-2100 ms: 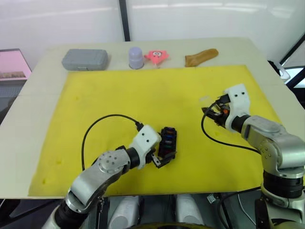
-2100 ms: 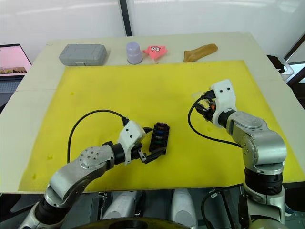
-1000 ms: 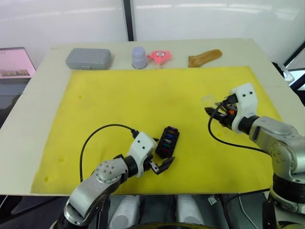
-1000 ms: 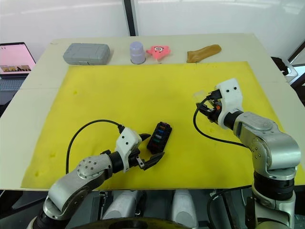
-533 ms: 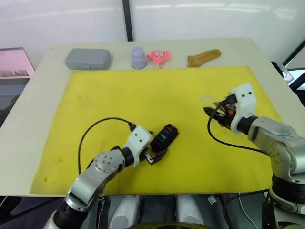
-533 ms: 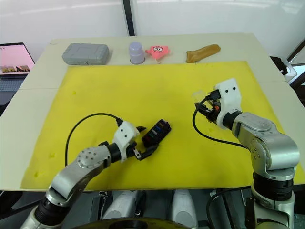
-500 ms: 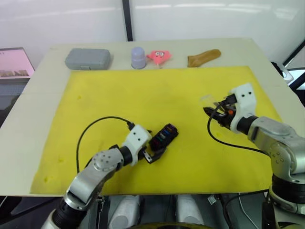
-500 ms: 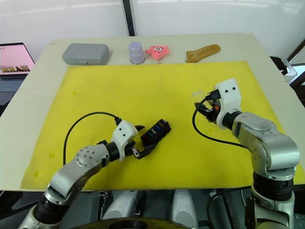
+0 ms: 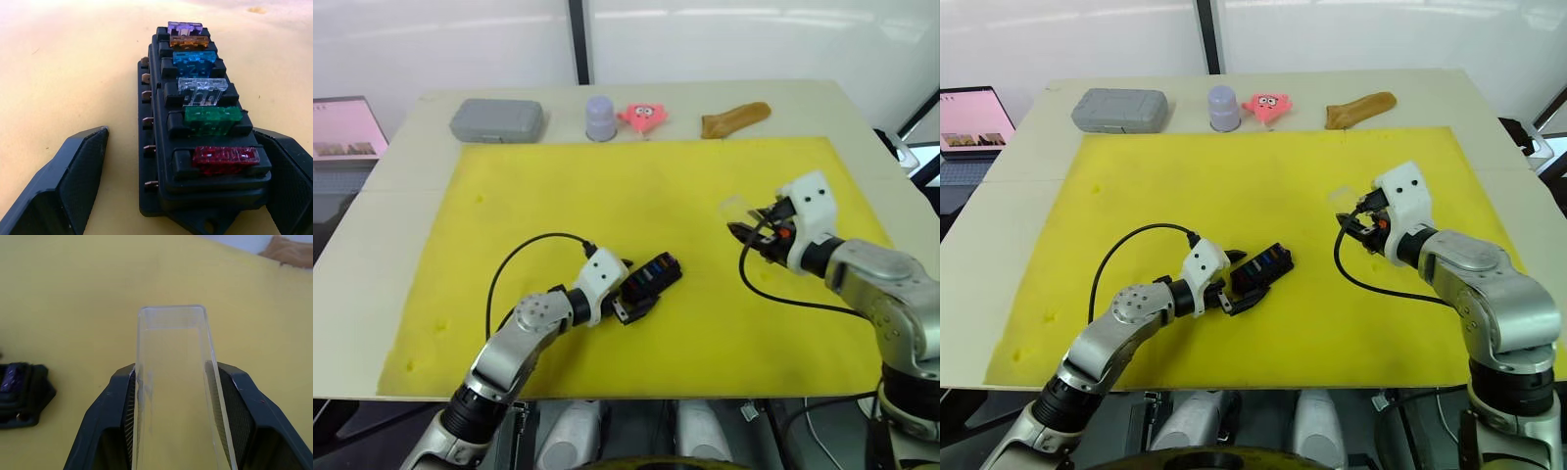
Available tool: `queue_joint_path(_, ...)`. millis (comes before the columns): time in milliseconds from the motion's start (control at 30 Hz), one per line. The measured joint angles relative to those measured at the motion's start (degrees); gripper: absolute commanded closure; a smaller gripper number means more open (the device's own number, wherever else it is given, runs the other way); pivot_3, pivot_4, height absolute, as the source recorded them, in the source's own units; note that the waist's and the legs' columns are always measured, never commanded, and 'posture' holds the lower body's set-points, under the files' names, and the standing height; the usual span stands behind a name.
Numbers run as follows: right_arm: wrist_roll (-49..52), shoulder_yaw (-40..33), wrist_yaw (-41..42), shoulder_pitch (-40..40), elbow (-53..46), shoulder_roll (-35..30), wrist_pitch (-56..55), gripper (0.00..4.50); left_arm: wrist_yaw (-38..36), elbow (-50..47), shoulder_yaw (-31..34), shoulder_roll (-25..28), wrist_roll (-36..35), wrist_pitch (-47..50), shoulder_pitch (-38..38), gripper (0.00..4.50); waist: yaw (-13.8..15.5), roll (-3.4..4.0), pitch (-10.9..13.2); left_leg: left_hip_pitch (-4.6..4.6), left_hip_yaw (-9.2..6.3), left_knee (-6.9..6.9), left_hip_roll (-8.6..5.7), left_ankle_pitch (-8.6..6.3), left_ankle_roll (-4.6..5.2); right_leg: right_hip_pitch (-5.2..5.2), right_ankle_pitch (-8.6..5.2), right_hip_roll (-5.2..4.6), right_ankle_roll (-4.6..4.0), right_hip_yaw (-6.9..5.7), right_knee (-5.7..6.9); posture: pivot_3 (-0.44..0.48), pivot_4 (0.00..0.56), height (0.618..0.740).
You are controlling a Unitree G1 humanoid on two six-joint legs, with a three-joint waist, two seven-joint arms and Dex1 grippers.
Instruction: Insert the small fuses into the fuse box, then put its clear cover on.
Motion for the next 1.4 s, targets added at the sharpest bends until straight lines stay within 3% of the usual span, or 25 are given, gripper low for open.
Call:
queue_joint_path(100, 0.6, 0.0, 1.6, 0.3, 0.0, -1.8, -0.4, 2.78, -0.3, 0.8, 0.1, -0.4, 0.7, -1.0, -0.4, 1.79, 0.1, 0.00, 0.0, 0.00, 0.00, 0.02, 0.00, 0.00, 0.00, 0.01, 0.00, 0.00, 0.00, 0.00, 0.00, 0.000, 0.150, 0.740)
queue_joint_path(133, 0.8, 0.0, 2.1, 0.3, 0.0, -2.3, -0.6, 2.78, -0.8, 1.0, 0.1, -0.3, 0.7, -1.2, -0.6, 1.88, 0.0, 0.00, 0.0, 0.00, 0.00, 0.01, 0.00, 0.00, 0.00, 0.01, 0.00, 0.00, 0.00, 0.00, 0.00, 0.000, 0.150, 0.740)
queue_joint_path(333, 2.6, 0.0, 6.3, 0.2, 0.2, -4.7, -2.8, 2.78, -7.9, 3.0, 0.9, 2.6, -0.5, -2.7, -3.2, 1.87, -0.2, 0.00, 0.0, 0.00, -0.01, -0.02, 0.02, 0.00, 0.01, -0.02, 0.00, 0.01, 0.00, -0.02, -0.01, 0.000, 0.150, 0.740)
queue_joint_path(467, 8.6, 2.7, 23.6, -4.1, 0.3, -12.0, -10.0, 2.78, -25.0, 12.1, -1.4, 6.2, -1.9, -9.1, -12.8, 1.87, -0.3, 0.09, 0.1, -0.08, -0.02, 0.01, 0.04, -0.01, 0.02, -0.01, 0.00, 0.02, 0.01, -0.13, -0.12, 0.000, 0.150, 0.740)
queue_joint_path(633, 4.6, 11.3, 32.9, -5.6, 2.6, -13.9, -21.5, 2.78, -34.0, 23.0, -3.9, 3.3, -1.2, -17.4, -17.2, 1.87, -0.4, 0.02, 0.1, -0.12, -0.03, -0.01, 0.03, -0.05, 0.10, -0.01, 0.03, 0.01, 0.06, -0.18, -0.28, 0.000, 0.150, 0.740)
queue_joint_path(867, -1.5, 21.1, 33.7, -6.6, 5.7, -11.5, -26.2, 2.78, -36.9, 30.4, -4.2, 0.9, 1.1, -25.2, -20.1, 1.87, -0.1, 0.01, 0.1, -0.13, -0.08, 0.08, 0.01, -0.04, 0.07, 0.01, 0.06, -0.02, 0.11, -0.19, -0.26, 0.000, 0.150, 0.740)
queue_joint_path(1400, -6.2, 27.1, 29.7, -6.1, 5.2, -7.8, -23.9, 2.78, -36.9, 30.6, -3.9, 0.3, 2.4, -26.4, -20.0, 1.87, -0.1, 0.00, 0.1, -0.13, -0.10, 0.11, -0.01, -0.03, 0.07, 0.03, 0.07, -0.02, 0.12, -0.19, -0.24, 0.000, 0.150, 0.740)
